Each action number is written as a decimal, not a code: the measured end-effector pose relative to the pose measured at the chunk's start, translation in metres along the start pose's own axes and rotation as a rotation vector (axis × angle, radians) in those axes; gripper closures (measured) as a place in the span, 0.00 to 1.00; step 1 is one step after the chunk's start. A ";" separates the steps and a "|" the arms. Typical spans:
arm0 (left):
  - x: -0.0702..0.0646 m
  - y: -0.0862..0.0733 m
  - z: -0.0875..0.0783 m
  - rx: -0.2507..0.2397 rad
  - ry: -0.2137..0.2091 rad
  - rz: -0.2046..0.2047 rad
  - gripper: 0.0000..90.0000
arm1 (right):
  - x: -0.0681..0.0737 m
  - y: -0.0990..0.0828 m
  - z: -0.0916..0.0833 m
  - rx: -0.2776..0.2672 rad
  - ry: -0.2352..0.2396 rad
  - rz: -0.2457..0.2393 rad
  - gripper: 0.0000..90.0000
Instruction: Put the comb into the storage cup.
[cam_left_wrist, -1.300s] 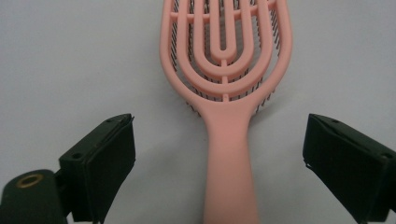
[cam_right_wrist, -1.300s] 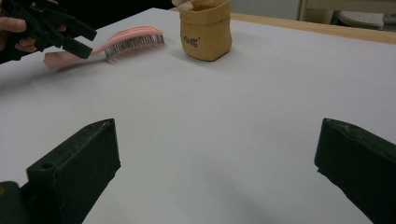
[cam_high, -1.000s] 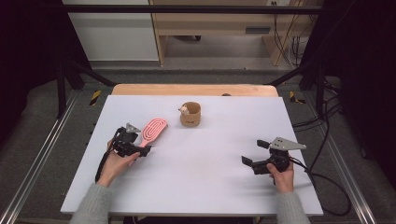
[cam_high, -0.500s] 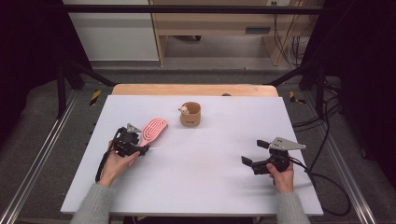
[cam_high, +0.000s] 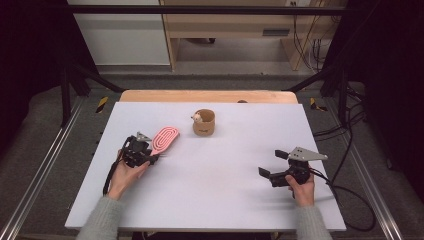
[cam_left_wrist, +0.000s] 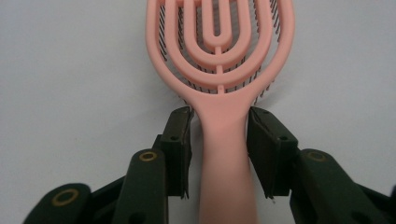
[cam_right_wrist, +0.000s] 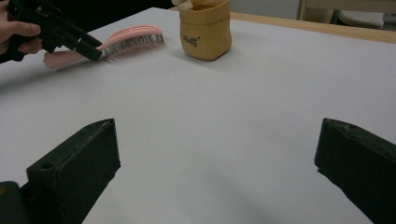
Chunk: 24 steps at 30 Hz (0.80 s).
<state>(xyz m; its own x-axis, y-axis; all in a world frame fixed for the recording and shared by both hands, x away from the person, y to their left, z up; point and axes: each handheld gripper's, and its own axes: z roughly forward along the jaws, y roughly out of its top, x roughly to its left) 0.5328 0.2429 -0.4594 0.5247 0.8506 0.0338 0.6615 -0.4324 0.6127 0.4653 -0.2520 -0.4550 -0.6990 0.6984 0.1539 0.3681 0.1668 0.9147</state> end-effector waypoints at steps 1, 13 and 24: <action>0.000 0.000 0.000 0.002 0.000 0.000 0.69 | 0.000 0.000 0.000 0.000 0.000 0.000 0.00; -0.002 0.001 0.001 0.023 0.019 0.016 0.73 | 0.000 0.000 0.000 0.000 0.000 0.000 0.00; -0.003 0.001 0.001 0.032 0.021 0.005 0.75 | 0.000 0.000 0.000 0.000 0.000 0.001 0.00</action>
<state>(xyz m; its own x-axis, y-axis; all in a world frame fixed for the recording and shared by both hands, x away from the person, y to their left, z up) 0.5329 0.2398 -0.4595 0.5169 0.8544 0.0531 0.6762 -0.4456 0.5867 0.4653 -0.2520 -0.4550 -0.6991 0.6982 0.1546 0.3682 0.1661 0.9148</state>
